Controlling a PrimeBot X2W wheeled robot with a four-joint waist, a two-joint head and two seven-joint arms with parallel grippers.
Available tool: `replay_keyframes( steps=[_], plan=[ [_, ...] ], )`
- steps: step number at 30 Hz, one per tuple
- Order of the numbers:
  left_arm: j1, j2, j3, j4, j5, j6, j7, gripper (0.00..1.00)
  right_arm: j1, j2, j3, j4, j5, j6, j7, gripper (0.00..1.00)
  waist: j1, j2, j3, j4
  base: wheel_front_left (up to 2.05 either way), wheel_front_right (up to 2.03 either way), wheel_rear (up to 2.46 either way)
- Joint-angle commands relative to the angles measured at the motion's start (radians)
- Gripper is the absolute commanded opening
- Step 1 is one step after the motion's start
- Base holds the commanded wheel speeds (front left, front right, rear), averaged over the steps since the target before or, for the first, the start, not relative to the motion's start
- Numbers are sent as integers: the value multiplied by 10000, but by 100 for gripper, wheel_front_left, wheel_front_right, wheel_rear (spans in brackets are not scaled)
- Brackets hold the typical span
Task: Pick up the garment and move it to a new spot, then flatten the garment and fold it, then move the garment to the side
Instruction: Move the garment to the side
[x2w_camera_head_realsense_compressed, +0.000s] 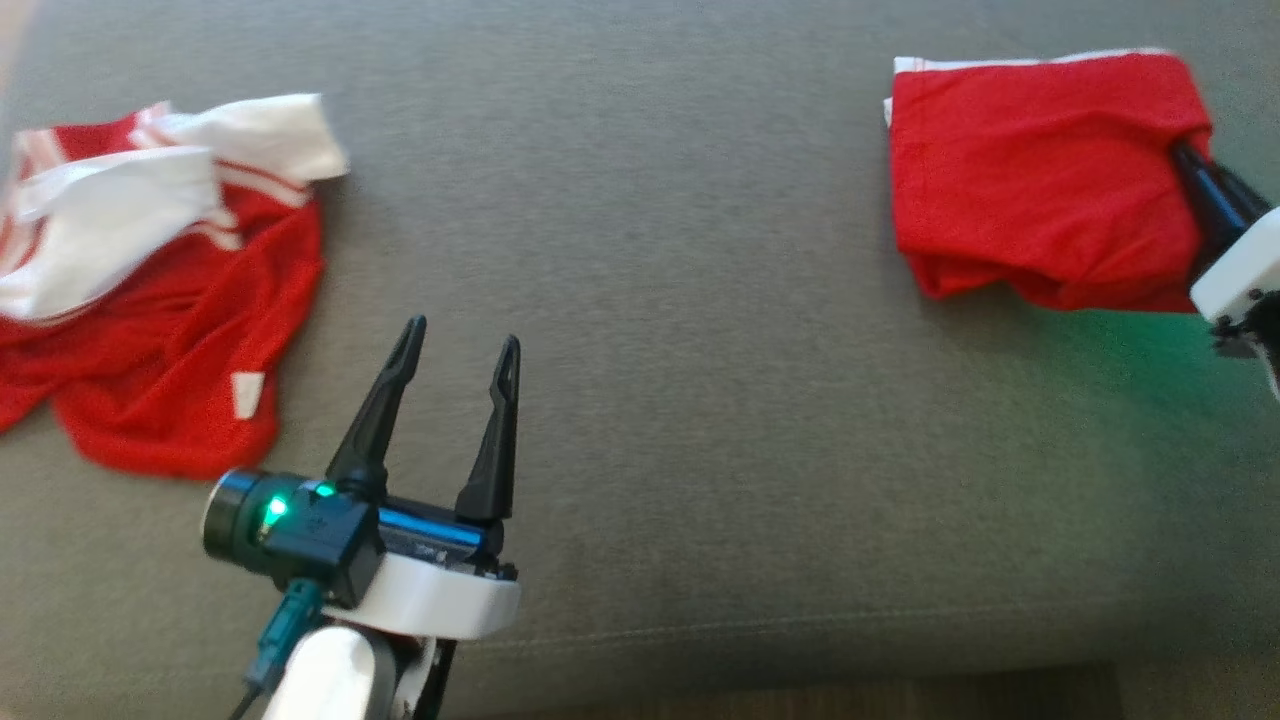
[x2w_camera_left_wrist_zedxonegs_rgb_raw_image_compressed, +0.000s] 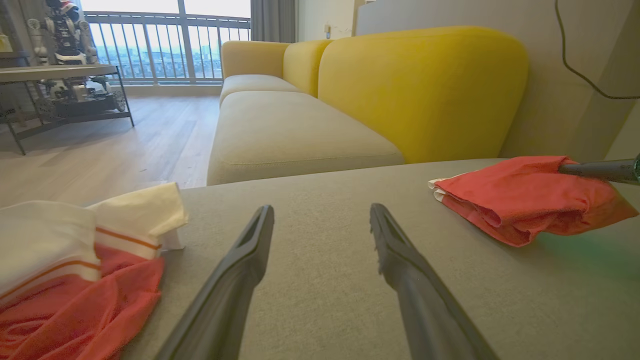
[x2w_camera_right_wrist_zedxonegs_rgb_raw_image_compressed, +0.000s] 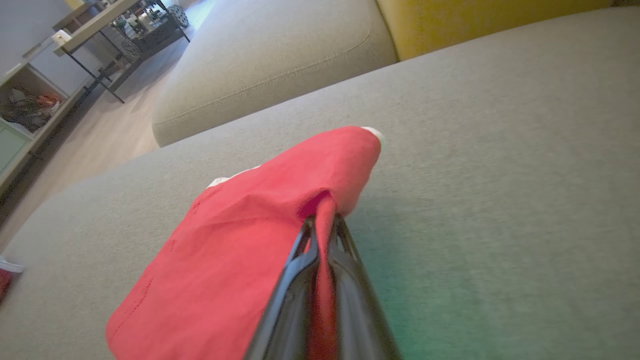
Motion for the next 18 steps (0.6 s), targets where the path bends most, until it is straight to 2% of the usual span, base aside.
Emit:
replay_keyframes(
  steps=[1, 7, 13, 18],
  plan=[
    [-406, 10, 391, -382, 116, -59, -53, 100, 86, -288, 166, -457, 52, -2, 22, 0, 0, 0, 202, -391, 0, 0, 0],
    [-603, 104, 475, -439, 257, -257, -53, 100, 76, -975, 292, -990, -302, -2, -305, 0, 0, 0, 510, -923, 0, 0, 0],
    [-724, 185, 504, -527, 343, -365, -53, 100, -195, -1177, 159, -1071, -917, -2, -909, 0, 0, 0, 792, -1163, 0, 0, 0],
    [-853, 229, 453, -594, 396, -450, -53, 100, -557, -1227, -102, -860, -1992, -2, -1453, 0, 0, 0, 1121, -1175, 0, 0, 0]
  ],
)
